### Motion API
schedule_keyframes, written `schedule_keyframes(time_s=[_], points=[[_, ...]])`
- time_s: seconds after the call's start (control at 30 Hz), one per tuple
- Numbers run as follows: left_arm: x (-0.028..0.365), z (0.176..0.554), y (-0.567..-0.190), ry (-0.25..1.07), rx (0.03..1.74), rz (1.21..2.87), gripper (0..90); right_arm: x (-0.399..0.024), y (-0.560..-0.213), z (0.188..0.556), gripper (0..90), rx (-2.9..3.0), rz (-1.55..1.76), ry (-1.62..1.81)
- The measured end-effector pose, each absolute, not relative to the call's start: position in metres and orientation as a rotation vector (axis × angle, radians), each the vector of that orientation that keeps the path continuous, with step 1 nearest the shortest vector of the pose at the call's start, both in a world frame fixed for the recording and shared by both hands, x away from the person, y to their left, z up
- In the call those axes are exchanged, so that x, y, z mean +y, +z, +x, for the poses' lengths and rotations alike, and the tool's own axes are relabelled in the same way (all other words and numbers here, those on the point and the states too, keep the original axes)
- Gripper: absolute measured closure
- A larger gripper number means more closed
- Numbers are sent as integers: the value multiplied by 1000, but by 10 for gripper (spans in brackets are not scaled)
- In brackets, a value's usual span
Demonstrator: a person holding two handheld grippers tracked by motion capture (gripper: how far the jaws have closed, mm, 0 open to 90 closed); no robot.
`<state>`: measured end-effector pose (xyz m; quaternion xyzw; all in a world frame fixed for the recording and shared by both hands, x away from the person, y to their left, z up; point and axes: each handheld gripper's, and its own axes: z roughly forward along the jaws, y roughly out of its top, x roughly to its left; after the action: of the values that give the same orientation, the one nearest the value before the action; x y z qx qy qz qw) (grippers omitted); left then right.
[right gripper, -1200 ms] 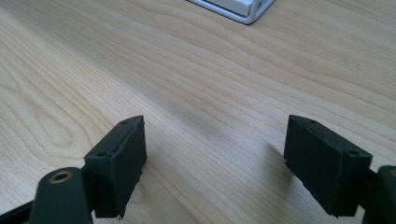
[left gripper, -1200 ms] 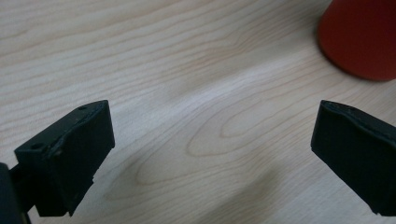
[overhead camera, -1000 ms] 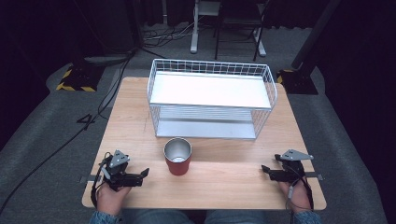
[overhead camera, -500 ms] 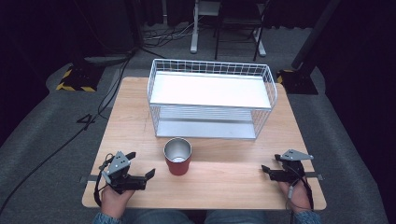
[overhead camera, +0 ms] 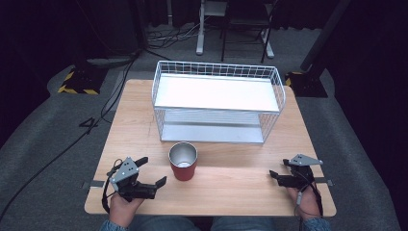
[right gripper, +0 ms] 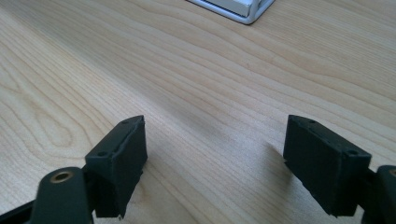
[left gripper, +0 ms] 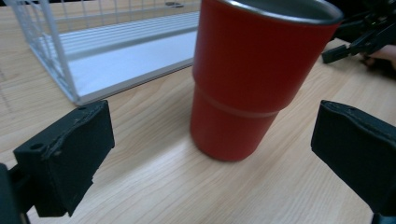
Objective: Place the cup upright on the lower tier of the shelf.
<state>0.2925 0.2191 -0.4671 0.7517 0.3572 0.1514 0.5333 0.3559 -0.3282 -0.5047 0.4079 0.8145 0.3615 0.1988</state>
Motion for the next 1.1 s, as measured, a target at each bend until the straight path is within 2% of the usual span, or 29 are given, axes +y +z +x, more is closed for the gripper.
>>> schedule_keyframes(time_s=[0.47,1.1], points=[[195,299,-467,283,819,1758,0,-327,-505,356,222,2271,1140,1009],[153,310,-476,384,808,1790,0,-327,-505,355,222,2261,1136,999]])
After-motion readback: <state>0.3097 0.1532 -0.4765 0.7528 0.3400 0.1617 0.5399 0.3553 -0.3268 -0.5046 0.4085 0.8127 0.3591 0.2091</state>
